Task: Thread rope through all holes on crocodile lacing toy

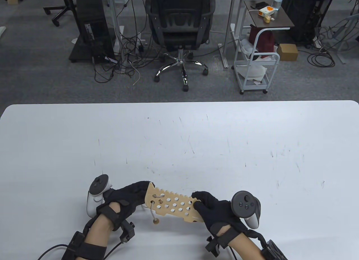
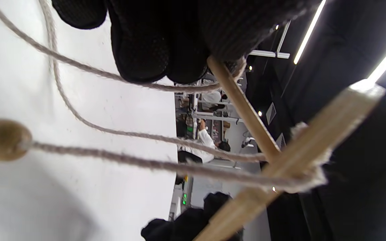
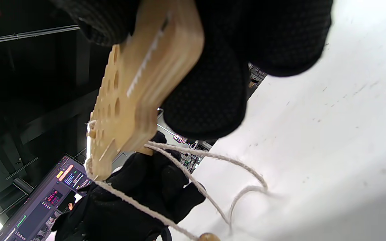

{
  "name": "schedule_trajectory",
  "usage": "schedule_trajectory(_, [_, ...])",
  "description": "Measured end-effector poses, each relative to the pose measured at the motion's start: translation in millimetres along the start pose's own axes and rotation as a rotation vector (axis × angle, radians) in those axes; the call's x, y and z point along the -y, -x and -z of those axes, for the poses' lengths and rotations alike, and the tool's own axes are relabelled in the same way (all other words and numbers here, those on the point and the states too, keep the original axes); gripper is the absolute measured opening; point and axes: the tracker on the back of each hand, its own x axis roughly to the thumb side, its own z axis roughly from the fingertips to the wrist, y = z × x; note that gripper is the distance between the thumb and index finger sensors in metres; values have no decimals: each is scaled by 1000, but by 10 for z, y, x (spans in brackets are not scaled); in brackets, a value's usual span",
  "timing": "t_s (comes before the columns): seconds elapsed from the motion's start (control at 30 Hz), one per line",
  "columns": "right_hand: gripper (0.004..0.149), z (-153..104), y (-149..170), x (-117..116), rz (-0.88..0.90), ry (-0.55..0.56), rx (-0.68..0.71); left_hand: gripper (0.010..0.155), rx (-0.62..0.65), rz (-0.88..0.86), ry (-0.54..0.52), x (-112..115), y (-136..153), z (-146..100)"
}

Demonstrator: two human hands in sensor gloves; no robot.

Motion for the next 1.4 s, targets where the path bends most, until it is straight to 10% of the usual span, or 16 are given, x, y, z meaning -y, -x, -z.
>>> schedule_trajectory(0.8, [47,-4,-10,7,-21,11,-18,72,118,-263,227,285,21,23])
schedule_trajectory(1.4, [46,-16,-45,18,-43,35,20,70,115,-106,113,204,12,7])
